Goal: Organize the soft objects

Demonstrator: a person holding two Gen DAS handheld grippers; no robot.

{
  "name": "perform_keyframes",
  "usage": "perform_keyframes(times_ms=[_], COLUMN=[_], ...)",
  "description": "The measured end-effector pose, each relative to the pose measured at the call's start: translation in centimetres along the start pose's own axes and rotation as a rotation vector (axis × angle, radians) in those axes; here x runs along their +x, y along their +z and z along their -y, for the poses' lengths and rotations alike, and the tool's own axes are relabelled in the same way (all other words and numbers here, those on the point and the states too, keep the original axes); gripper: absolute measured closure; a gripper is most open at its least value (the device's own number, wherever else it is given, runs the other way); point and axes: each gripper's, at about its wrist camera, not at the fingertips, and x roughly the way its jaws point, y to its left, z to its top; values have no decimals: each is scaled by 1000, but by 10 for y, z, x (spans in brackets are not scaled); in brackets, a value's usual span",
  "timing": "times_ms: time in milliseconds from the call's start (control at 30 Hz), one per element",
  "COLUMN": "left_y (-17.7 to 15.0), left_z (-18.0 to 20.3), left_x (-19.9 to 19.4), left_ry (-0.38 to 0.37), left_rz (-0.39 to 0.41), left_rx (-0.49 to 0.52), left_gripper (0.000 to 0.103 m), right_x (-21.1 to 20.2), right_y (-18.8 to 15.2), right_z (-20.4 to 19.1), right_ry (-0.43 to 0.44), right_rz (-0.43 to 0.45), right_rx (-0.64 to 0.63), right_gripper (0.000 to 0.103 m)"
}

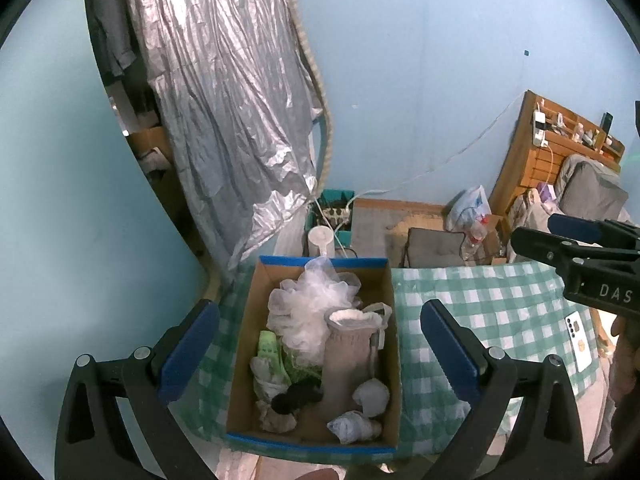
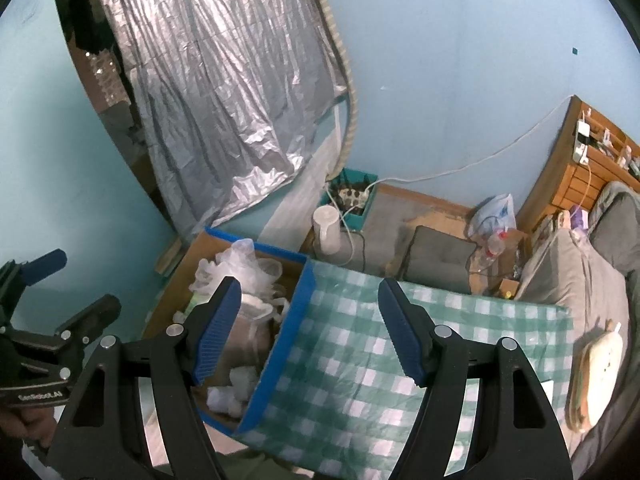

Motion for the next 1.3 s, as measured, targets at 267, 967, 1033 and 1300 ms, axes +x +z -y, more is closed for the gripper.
perform_keyframes(times_ms=[267,967,1033,1300], left_y=[-2,-4,-4,-4], left_z=[13,22,22,23], left_x=[5,10,9,11], left_ry=[4,42,44,53], left_rz=[-31,-77,-78,-82], left_rx=[17,-38,-42,-47], left_gripper=[1,1,1,1], right_x=[0,0,0,2], right_y=[-2,-1,-1,-1], right_z=[10,22,22,21], right_ry=[-3,29,31,31], right_rz=[-12,-23,-23,-24], right_rx=[1,-17,-19,-16], right_gripper=[32,32,32,32])
